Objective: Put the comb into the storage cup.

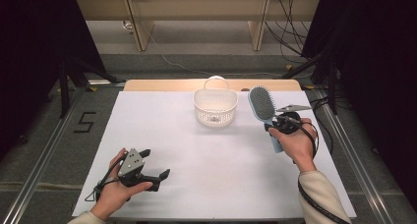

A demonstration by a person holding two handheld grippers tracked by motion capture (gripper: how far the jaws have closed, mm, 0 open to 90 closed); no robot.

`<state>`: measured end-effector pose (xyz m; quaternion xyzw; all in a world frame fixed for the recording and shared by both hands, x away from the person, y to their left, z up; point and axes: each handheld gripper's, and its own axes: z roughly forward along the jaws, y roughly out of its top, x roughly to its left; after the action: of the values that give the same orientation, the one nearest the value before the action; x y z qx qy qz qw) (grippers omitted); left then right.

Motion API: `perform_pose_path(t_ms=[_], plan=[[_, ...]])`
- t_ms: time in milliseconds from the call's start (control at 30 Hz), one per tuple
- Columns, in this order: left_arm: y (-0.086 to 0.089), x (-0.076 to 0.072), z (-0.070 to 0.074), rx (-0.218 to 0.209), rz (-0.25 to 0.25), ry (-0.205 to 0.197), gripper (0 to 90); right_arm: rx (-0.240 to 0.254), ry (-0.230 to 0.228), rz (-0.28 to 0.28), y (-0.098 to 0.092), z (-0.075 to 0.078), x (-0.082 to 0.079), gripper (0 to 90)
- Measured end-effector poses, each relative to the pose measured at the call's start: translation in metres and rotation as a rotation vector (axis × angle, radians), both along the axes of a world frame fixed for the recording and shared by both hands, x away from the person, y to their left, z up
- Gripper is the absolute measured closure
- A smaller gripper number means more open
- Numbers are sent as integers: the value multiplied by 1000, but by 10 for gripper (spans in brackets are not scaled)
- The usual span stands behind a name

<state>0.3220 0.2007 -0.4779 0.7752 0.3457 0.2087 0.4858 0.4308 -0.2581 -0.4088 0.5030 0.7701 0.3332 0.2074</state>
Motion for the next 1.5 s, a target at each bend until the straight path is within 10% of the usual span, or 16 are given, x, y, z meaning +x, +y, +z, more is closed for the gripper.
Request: perform_pose_path(t_ms=[1500], plan=[[0, 0, 0, 1, 0, 0, 26, 92, -135, 19, 4, 7, 6, 708]])
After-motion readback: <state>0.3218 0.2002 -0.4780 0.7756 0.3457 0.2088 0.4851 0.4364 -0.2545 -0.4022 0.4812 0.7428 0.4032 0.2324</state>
